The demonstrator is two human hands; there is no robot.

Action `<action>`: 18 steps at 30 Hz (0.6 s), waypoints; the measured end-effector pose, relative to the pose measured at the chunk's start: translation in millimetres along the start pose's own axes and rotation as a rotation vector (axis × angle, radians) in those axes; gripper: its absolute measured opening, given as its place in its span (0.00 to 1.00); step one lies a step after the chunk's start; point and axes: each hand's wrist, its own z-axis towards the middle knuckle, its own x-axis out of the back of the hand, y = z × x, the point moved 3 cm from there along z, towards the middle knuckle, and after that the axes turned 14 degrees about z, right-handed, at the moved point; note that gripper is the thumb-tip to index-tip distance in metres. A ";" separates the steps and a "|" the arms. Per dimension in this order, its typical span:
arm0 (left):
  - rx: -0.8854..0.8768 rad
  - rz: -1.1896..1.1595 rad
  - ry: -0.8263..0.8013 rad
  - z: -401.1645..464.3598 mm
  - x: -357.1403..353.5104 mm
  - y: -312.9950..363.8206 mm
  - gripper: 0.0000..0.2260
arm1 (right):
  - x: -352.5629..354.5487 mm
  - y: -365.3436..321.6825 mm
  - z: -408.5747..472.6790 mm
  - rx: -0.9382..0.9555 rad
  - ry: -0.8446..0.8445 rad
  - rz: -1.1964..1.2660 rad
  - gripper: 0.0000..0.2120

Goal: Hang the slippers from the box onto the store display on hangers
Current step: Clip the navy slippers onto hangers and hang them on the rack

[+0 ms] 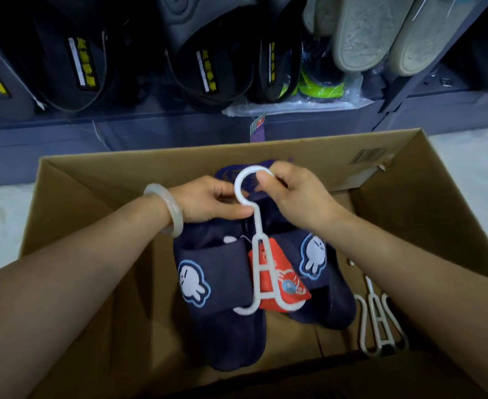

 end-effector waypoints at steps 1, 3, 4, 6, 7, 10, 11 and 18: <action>-0.009 0.036 -0.031 -4.6 -0.3 6.3 0.12 | 4.2 -4.7 -5.7 -0.019 -0.009 0.023 0.16; -0.040 0.065 -0.086 -20.0 -1.5 26.0 0.11 | 17.7 -21.3 -22.7 -0.037 -0.023 0.055 0.17; -0.044 0.036 -0.097 -29.1 0.7 38.5 0.09 | 27.1 -34.4 -32.2 -0.026 -0.028 0.068 0.17; -0.048 -0.008 -0.114 -51.2 12.2 70.5 0.10 | 52.2 -70.8 -49.3 -0.014 -0.023 0.071 0.17; -0.052 -0.007 -0.130 -65.2 21.3 90.8 0.10 | 67.3 -95.5 -56.0 -0.017 -0.010 0.062 0.18; -0.129 0.070 -0.113 -110.4 60.1 165.0 0.14 | 119.1 -178.6 -68.4 -0.023 0.017 0.061 0.16; -0.164 0.098 -0.112 -128.8 76.7 193.1 0.18 | 137.6 -208.6 -71.8 -0.029 0.025 0.070 0.16; -0.187 0.330 0.012 -272.8 204.9 363.7 0.09 | 255.4 -427.0 -82.1 0.096 -0.077 0.071 0.11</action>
